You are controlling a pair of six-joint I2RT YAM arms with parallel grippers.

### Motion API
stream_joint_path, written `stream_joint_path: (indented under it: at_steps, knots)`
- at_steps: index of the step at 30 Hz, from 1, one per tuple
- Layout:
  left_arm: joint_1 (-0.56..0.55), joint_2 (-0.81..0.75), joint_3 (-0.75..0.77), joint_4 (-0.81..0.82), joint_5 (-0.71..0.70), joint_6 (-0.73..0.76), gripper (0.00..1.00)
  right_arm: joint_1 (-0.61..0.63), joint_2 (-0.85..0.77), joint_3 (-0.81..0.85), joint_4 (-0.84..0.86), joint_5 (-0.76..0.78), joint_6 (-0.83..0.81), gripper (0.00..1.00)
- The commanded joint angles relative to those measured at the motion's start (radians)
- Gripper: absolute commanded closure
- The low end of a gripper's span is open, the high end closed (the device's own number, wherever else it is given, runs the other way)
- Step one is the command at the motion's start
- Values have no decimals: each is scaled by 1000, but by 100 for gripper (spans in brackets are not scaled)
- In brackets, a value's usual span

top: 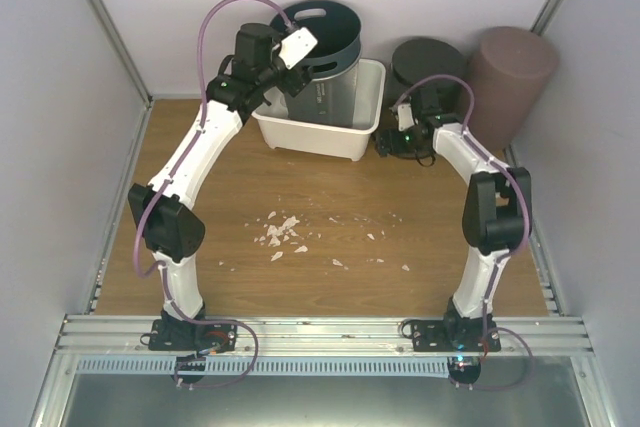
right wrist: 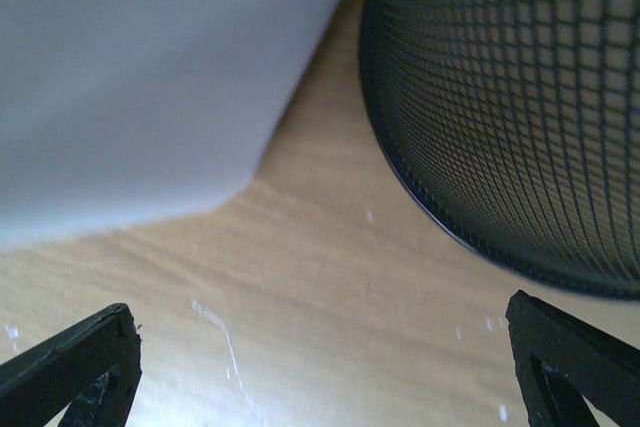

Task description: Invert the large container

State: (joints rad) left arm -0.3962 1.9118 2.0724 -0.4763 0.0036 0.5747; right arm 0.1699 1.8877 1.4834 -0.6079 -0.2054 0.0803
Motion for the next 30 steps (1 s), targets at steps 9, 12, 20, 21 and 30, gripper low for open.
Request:
stream_joint_path:
  at_steps: [9,12,20,21,30]
  knots:
    - [10,43,48,37,-48,-35,1,85,273,354,-61,-66,-47,1]
    - [9,46,48,35,-47,-37,1,102,192,285,-43,-69,-43,0]
    - [4,64,105,-1,-64,12,1,106,-101,195,-118,-20,-12,0]
    - [4,70,128,-23,-65,36,1,105,-138,197,-132,-13,-3,0]
    - [-2,88,207,-292,-60,287,5,106,-385,211,-212,53,32,1]
